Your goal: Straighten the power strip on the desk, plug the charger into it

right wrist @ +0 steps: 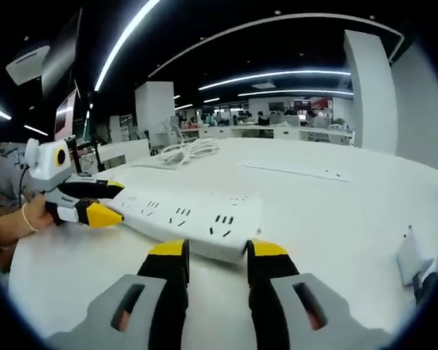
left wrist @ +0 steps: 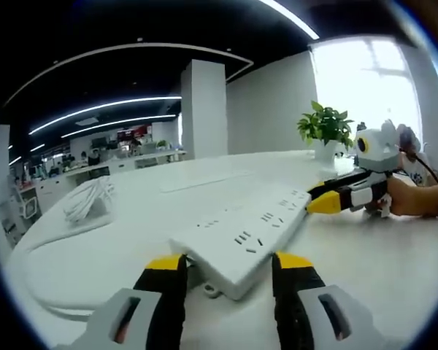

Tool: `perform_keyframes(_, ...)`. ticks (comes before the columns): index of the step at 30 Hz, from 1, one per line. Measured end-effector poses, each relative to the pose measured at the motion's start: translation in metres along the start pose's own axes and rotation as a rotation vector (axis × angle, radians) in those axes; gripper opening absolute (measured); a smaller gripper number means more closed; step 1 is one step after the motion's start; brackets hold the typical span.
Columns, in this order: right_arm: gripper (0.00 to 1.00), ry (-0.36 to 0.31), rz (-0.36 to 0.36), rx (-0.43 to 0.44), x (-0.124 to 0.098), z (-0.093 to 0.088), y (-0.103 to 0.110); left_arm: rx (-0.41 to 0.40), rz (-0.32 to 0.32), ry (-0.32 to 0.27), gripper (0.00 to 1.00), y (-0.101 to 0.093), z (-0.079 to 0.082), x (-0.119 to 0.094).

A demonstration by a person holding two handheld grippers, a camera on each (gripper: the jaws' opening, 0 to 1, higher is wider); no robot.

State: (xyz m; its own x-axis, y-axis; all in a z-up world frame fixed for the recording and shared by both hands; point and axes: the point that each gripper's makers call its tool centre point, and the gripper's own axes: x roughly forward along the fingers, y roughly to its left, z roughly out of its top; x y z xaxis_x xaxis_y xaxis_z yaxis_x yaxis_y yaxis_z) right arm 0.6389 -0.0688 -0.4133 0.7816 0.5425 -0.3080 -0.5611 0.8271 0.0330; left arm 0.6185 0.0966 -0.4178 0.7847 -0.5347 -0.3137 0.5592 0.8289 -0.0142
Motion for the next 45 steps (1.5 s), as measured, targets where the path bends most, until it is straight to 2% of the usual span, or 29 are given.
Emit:
perform_keyframes(3, 0.29, 0.007, -0.013, 0.004, -0.006, -0.002, -0.002, 0.049, -0.03, 0.018, 0.45, -0.005, -0.001, 0.001)
perform_keyframes(18, 0.28, 0.009, -0.048, 0.028, -0.017, -0.005, -0.006, 0.068, -0.076, 0.059, 0.45, -0.012, 0.001, 0.006)
perform_keyframes(45, 0.28, -0.003, -0.073, 0.048, -0.023, -0.007, -0.016, 0.087, -0.115, 0.071, 0.45, -0.018, 0.003, 0.014)
